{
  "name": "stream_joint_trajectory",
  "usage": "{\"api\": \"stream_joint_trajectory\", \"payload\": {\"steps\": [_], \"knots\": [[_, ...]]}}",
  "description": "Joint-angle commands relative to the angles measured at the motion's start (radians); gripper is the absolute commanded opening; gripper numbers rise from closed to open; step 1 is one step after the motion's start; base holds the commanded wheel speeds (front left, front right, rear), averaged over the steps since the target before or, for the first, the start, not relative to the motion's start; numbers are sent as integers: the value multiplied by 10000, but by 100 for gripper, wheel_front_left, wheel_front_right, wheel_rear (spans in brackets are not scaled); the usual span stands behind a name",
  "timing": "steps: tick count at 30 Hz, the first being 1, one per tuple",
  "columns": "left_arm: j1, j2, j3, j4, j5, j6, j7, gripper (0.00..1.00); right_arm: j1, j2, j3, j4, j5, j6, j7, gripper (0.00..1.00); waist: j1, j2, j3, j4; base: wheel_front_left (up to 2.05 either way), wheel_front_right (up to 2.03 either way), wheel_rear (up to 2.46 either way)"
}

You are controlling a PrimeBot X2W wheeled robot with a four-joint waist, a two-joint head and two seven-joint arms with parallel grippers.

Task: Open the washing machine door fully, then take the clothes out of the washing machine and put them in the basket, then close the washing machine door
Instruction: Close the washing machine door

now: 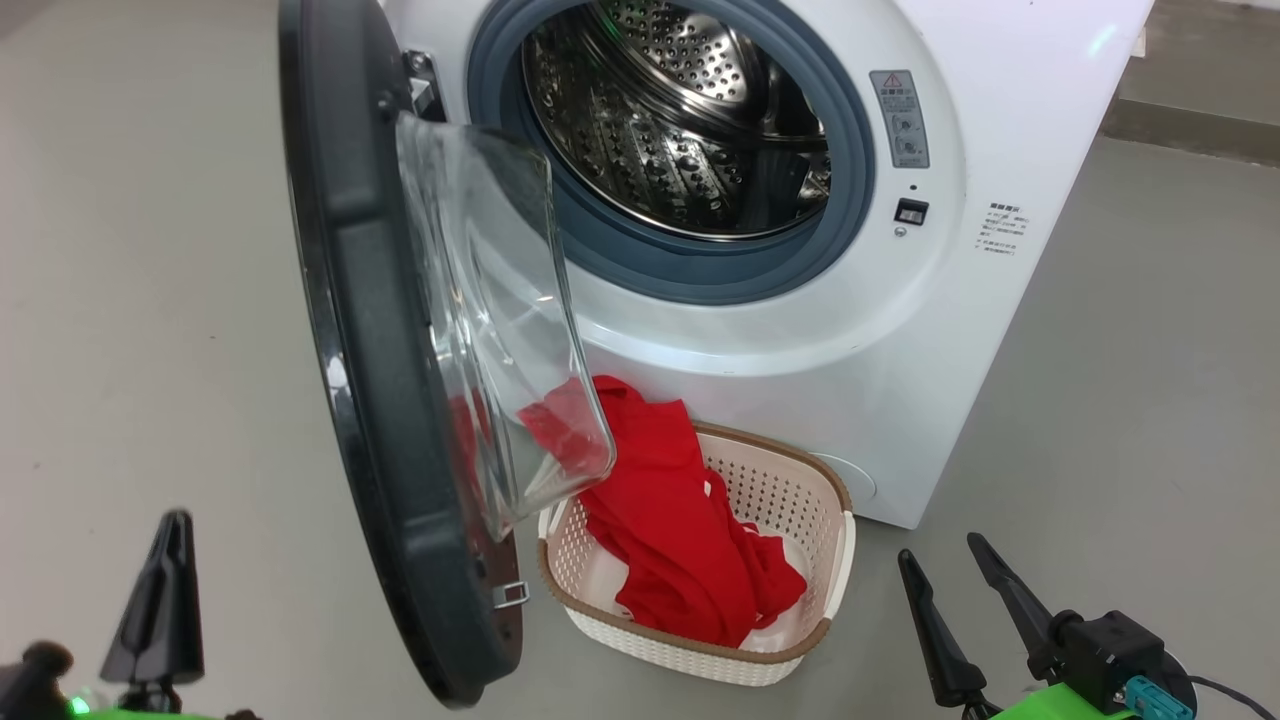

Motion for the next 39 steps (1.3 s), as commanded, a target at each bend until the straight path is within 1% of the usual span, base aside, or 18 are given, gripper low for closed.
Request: {"api": "stream_joint_trajectory", "payload": {"steps": [1,5,10,12,16,22,30,34,39], "knots": [[-479,532,113,-467,-208,-54,-120,0,-172,-14,169,-239,11,63,-65,100,0,0,-11,-19,0,0,0],[-617,958,-369,-847,-1150,-54,-120,0,-171,-10,175,-256,16,63,-65,100,0,0,-16,-81,0,0,0],[-575,1495,-1171,-887,-2953,-54,-120,0,-188,-7,180,-291,13,63,-65,100,0,0,43,-199,0,0,0],[-551,1802,-1566,-844,-3324,-54,-120,0,-209,-6,161,-307,7,63,-65,100,0,0,102,-253,0,0,0],[-596,2089,-2212,-851,-3904,-54,-120,0,-283,-4,135,-319,-22,63,-65,100,0,0,252,-373,0,0,0],[-792,2383,-3235,-1166,-4353,-54,-120,0,-379,-3,113,-339,-56,63,-65,100,0,0,460,-536,0,0,0],[-1097,2507,-4105,-1484,-4446,-54,-120,0,-535,-2,124,-358,5,63,-65,100,0,0,673,-795,0,0,0],[-1423,2446,-4555,-1512,-4422,-54,-120,0,-683,-2,164,-376,64,63,-65,100,0,0,867,-1004,0,0,0],[-2102,2177,-5003,-1312,-4410,-54,-120,0,-835,-2,152,-428,157,63,-65,100,0,0,1157,-1351,0,0,0]]}}
